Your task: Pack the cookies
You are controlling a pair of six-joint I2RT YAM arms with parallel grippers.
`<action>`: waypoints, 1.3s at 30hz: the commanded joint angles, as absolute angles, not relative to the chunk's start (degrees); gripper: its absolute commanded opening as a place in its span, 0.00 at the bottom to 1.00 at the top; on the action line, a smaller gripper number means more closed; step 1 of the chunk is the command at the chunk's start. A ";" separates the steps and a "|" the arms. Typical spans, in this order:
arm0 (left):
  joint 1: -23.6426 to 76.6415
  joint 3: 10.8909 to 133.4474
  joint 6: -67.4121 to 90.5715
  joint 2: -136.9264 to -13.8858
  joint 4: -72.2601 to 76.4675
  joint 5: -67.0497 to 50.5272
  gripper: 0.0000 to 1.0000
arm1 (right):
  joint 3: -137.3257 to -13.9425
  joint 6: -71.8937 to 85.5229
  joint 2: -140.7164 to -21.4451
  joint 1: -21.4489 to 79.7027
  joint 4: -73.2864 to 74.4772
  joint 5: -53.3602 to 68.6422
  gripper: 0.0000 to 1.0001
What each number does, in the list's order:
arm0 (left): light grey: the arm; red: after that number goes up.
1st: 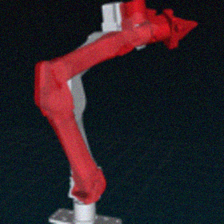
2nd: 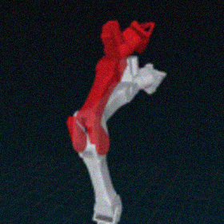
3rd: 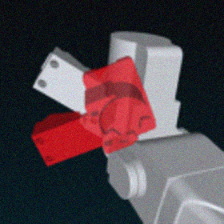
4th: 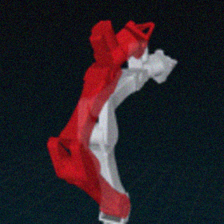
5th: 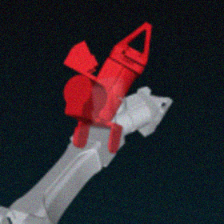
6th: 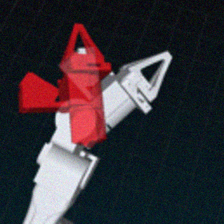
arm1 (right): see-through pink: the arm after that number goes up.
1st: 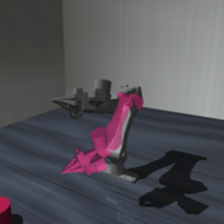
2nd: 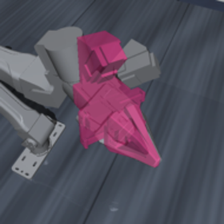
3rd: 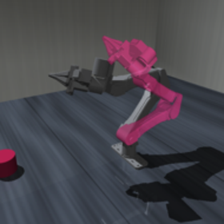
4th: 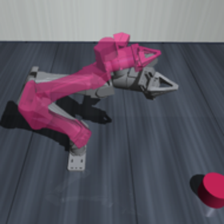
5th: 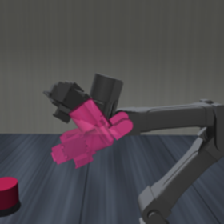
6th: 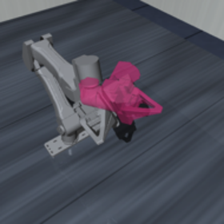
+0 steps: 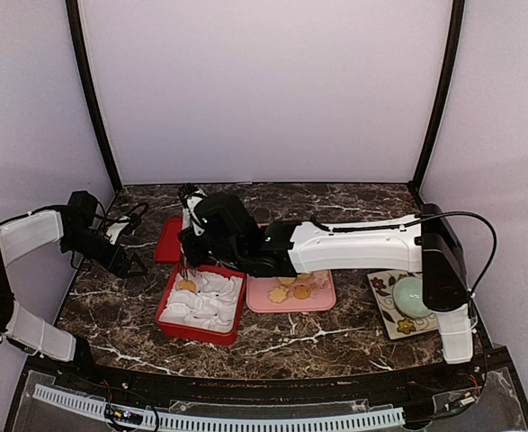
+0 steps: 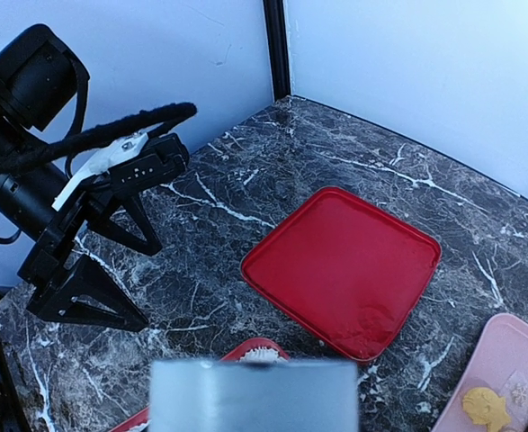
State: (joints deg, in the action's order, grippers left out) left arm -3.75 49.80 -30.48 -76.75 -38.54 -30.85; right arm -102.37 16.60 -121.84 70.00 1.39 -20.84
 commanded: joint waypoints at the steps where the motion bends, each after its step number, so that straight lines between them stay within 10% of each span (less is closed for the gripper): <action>1: -4.03 51.16 -31.16 -76.03 -40.14 -30.69 0.99 | -101.15 16.09 -113.76 68.43 -1.87 -23.17 0.31; 18: -4.11 52.81 -31.21 -76.49 -41.26 -29.98 0.99 | -70.61 19.84 -91.83 59.64 0.40 -34.47 0.30; 39: -4.13 53.61 -30.76 -76.04 -41.73 -29.88 0.99 | -63.50 24.20 -89.76 57.70 1.37 -35.06 0.42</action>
State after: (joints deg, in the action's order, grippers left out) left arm -3.75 52.38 -30.46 -76.82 -40.01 -29.58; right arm -64.03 22.96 -89.91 58.17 4.73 -34.46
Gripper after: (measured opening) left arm 0.988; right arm 0.423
